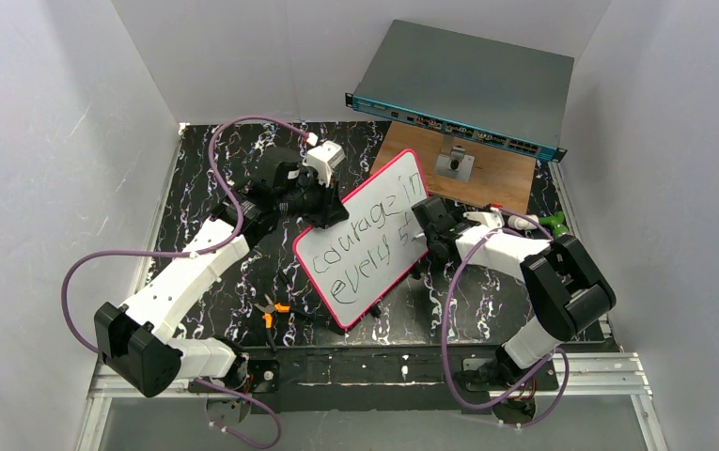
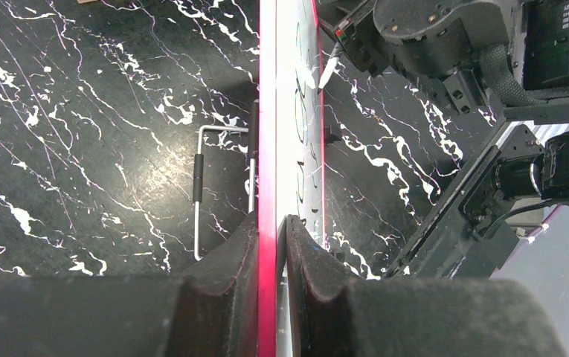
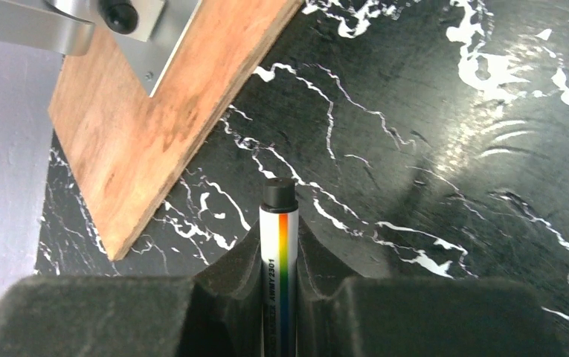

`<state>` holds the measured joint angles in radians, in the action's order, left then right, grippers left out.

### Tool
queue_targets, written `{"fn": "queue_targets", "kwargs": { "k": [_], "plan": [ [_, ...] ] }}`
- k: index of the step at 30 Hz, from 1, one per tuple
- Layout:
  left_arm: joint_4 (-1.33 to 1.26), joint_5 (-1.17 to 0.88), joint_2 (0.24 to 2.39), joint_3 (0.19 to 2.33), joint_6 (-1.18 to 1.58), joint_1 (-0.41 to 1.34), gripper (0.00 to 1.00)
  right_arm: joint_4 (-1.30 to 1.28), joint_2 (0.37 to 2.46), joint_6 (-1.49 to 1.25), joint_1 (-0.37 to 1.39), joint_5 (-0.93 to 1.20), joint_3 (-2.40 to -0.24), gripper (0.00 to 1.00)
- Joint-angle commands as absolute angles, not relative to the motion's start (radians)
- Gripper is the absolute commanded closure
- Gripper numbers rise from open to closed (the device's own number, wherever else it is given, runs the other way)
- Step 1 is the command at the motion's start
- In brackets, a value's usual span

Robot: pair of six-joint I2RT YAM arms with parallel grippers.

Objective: Write a sentence on the whiteboard

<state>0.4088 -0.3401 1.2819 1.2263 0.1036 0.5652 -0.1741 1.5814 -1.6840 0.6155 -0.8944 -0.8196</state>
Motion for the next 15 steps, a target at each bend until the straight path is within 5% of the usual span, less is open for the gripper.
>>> {"fn": "queue_targets", "kwargs": {
  "k": [1,15],
  "plan": [
    [0.423,-0.29,1.261,1.256,0.04,0.563,1.0,-0.101,1.582,-1.623,0.598,-0.928,-0.877,0.99],
    [0.4,-0.296,1.261,1.248,0.044,0.563,1.0,-0.069,1.571,-1.568,0.6,-0.895,-0.975,0.99]
  ]
}}
